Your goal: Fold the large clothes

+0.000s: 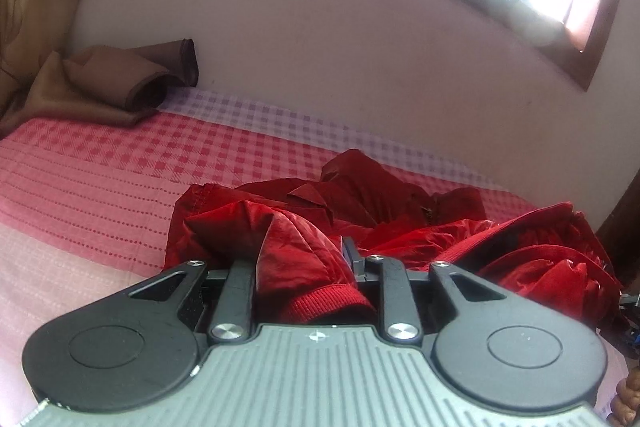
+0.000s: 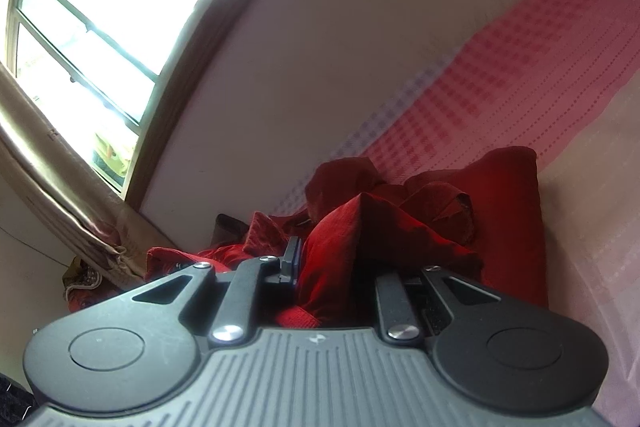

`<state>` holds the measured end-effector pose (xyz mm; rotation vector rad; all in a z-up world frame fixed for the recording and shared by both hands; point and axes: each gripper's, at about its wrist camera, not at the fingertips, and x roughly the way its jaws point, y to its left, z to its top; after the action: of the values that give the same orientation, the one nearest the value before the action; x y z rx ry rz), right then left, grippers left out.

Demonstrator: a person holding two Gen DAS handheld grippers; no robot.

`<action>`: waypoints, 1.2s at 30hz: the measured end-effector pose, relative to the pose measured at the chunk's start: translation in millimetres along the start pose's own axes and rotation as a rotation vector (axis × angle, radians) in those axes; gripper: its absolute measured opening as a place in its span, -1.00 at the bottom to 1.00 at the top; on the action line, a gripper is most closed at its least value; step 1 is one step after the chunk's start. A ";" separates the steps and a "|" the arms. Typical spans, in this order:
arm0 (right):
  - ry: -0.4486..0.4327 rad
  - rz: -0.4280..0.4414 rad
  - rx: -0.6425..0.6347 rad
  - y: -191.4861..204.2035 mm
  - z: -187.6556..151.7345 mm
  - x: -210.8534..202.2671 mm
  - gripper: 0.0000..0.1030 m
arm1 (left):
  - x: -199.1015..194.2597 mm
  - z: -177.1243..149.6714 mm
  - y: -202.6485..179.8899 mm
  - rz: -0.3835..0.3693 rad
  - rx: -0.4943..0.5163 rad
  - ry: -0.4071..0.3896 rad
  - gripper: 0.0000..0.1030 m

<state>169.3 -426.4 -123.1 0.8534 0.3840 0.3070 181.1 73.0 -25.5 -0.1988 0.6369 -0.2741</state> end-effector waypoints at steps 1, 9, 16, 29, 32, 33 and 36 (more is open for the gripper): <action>0.001 -0.003 0.002 -1.3 0.1 1.6 -0.67 | 2.1 0.3 0.4 0.003 -0.003 0.002 -0.43; 0.005 -0.016 0.031 -8.2 1.0 13.2 -0.67 | 13.5 0.0 0.1 0.015 -0.009 0.007 -0.41; 0.018 0.023 0.192 -28.4 5.1 21.5 -0.56 | 15.9 -1.8 1.0 0.000 -0.013 -0.001 -0.37; -0.199 0.243 0.457 -50.8 10.2 -16.9 0.78 | 2.3 8.2 13.7 -0.131 -0.137 -0.025 0.46; -0.217 0.218 0.332 -34.9 20.4 -29.8 0.78 | -7.6 9.0 9.1 -0.158 -0.122 -0.070 0.99; -0.214 0.189 0.247 -23.2 22.0 -33.2 0.76 | -14.8 8.4 5.2 -0.148 -0.105 -0.121 1.00; -0.161 0.106 -0.057 20.9 18.6 -32.7 0.58 | -28.1 10.9 -10.7 -0.138 -0.009 -0.192 1.00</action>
<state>146.2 -439.3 -89.2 0.8373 0.1800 0.3433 164.1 72.7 1.5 -0.2742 0.4352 -0.3801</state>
